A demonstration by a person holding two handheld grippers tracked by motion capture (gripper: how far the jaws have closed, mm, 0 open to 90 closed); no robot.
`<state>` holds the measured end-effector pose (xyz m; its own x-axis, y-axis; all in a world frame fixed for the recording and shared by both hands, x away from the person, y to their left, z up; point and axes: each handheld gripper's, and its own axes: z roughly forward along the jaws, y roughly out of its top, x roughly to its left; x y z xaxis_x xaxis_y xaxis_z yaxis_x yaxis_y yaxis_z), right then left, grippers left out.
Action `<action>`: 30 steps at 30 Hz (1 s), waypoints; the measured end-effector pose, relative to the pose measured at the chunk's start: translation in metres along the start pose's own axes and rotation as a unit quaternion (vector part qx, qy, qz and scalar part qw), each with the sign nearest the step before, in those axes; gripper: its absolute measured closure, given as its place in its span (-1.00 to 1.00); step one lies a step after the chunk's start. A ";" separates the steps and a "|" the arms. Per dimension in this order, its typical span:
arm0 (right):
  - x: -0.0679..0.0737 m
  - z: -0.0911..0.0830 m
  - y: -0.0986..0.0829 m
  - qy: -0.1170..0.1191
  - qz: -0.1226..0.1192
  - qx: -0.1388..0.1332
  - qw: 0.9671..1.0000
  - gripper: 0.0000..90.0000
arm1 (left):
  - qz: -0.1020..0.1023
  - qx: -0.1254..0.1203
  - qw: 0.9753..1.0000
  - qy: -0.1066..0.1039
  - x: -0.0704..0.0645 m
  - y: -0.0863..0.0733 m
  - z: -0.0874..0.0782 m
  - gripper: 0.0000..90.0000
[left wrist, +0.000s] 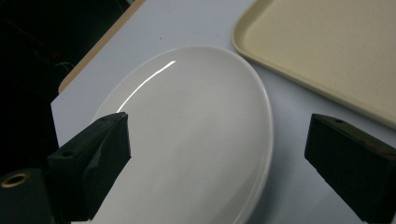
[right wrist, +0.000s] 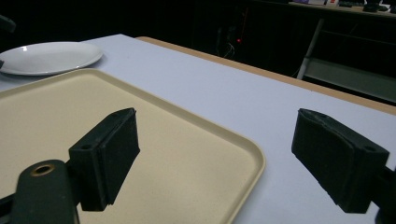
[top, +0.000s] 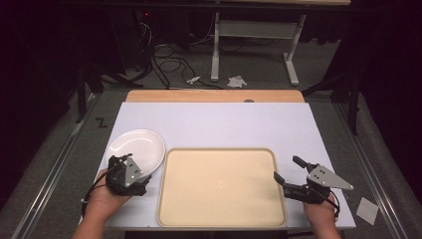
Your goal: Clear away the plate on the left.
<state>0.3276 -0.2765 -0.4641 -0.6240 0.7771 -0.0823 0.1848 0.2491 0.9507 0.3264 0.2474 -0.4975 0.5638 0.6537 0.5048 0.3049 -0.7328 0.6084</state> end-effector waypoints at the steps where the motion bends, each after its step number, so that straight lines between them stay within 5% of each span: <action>1: 0.000 0.000 0.000 0.000 0.001 0.000 1.000 -0.65 | 0.000 0.000 1.000 0.000 0.000 0.000 0.000 -0.81; 2: 0.000 0.000 0.000 0.000 0.000 0.000 1.000 -0.65 | 0.030 0.018 0.999 0.006 -0.006 0.004 0.002 -0.80; 5: 0.000 -0.001 0.000 0.000 0.000 -0.001 1.000 -0.65 | 0.057 0.035 0.998 0.010 -0.009 0.005 0.003 -0.74; 8: -0.001 -0.001 0.000 0.000 0.001 -0.002 1.000 -0.65 | 0.099 0.069 0.992 0.020 -0.012 0.003 0.008 -0.62; 9: -0.001 -0.001 0.000 0.000 0.001 -0.002 1.000 -0.65 | 0.099 0.069 0.992 0.020 -0.012 0.003 0.008 -0.58; 11: -0.001 0.000 0.000 0.000 0.003 -0.001 1.000 -0.65 | 0.129 0.096 0.987 0.024 -0.015 0.001 0.013 -0.50; 15: -0.001 -0.001 0.000 0.000 0.001 -0.002 1.000 -0.65 | 0.152 0.106 0.982 0.029 -0.017 0.002 0.016 -0.33; 16: -0.001 -0.002 0.000 -0.002 0.003 -0.003 1.000 -0.65 | 0.150 0.099 0.983 0.035 -0.021 0.001 0.019 -0.17; 20: 0.000 -0.002 0.000 -0.001 0.004 -0.001 1.000 -0.65 | 0.166 0.107 0.979 0.041 -0.024 0.001 0.024 0.04; 24: 0.000 -0.001 0.000 -0.001 0.000 -0.001 1.000 -0.65 | 0.175 0.104 0.978 0.033 -0.024 0.001 0.025 0.18; 25: 0.000 -0.001 0.000 -0.001 0.002 -0.001 1.000 -0.65 | 0.193 0.117 0.974 0.029 -0.023 0.003 0.024 0.28; 30: 0.000 0.000 0.000 -0.001 0.002 -0.001 1.000 -0.65 | 0.186 0.126 0.974 0.012 -0.022 0.004 0.024 0.57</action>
<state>0.3275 -0.2769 -0.4643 -0.6222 0.7790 -0.0780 0.1869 0.2445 0.9515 0.3331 0.2257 -0.5210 0.6535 0.3362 0.6781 0.2633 -0.9410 0.2128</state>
